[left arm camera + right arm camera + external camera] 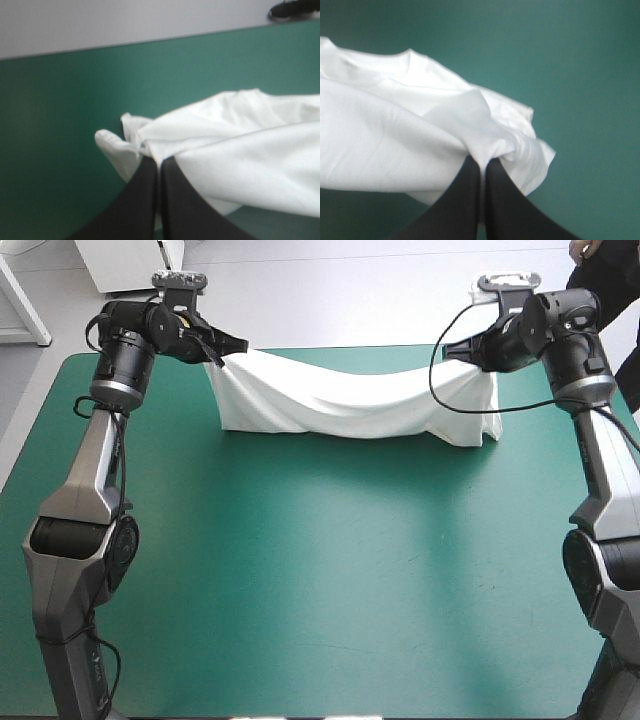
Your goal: Fold the cloth
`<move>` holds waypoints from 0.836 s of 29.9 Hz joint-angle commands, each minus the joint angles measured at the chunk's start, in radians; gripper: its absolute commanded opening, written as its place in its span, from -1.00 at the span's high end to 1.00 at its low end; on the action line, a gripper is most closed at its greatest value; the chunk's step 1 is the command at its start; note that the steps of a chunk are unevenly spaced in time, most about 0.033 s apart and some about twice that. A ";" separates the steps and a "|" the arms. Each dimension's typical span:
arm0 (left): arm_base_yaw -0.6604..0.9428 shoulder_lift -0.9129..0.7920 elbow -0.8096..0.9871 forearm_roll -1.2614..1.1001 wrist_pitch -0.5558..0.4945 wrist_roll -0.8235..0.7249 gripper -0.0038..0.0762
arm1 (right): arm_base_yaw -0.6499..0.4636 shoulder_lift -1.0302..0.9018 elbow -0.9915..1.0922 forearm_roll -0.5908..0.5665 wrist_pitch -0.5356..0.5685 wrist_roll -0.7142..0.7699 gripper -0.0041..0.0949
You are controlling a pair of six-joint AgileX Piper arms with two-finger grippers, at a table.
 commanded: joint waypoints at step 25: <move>-0.014 -0.576 1.276 -0.092 -0.222 0.018 0.96 | 0.013 -0.452 1.090 0.107 -0.147 -0.017 0.95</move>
